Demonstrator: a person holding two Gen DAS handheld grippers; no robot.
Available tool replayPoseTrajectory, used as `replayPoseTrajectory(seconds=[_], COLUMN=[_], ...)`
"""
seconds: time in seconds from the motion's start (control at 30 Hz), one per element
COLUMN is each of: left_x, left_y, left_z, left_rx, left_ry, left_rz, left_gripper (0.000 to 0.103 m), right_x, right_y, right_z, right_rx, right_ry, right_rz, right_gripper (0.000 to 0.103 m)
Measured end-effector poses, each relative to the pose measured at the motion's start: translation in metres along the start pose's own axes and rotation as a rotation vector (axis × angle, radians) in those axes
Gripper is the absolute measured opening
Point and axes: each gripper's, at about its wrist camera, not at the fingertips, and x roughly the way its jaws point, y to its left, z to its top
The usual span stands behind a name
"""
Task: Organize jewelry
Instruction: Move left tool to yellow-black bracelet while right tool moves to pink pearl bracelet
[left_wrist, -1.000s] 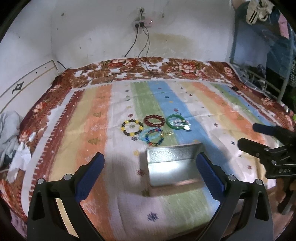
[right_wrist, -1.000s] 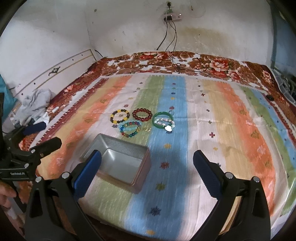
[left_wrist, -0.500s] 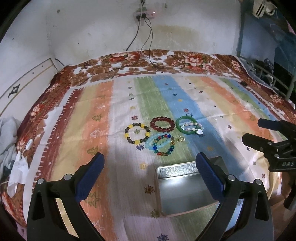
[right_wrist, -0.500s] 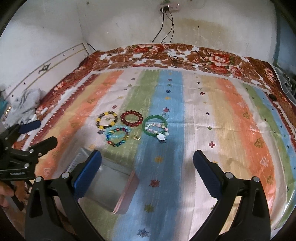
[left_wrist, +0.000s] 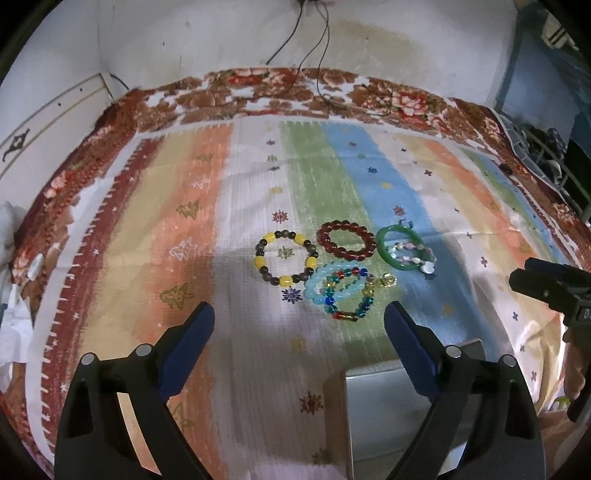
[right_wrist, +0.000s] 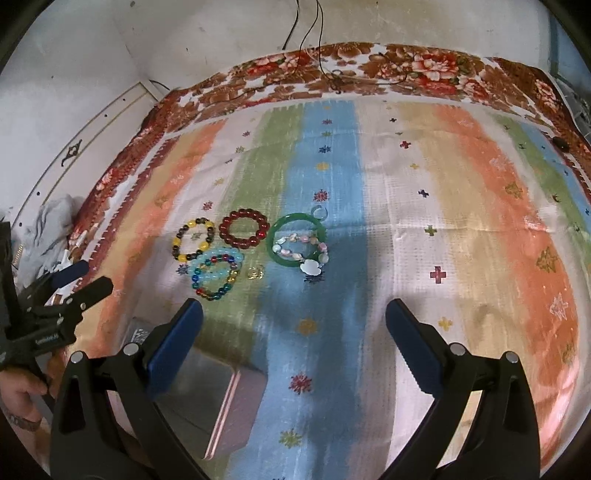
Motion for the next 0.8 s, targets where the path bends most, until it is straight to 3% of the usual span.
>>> replayPoseTrajectory(seconds=[0.23,0.4,0.67,0.8], left_x=[0.026,0.042,0.069,0.082], left_y=[0.008,0.012,0.026,0.032], left_z=[0.008,0.013,0.021,0.025], left_rx=[-0.013,-0.014,-0.053,-0.08], left_ry=[0.047,0.083,0.13,0.152], left_rz=[-0.001,0.016,0.037,0.043], left_gripper=[0.088,0.087,0.08,0.079], right_x=[0.029,0.046,0.065,0.08], right_y=[-0.009,-0.02,-0.022,-0.027], right_z=[0.009,0.014,0.024,0.027], right_rx=[0.022,0.114,0.129,0.161], right_ry=[0.057,0.111,0.135,0.168], right_rz=[0.012,0.081,0.075,0.086], right_gripper=[0.098,0.098,0.098,0.088])
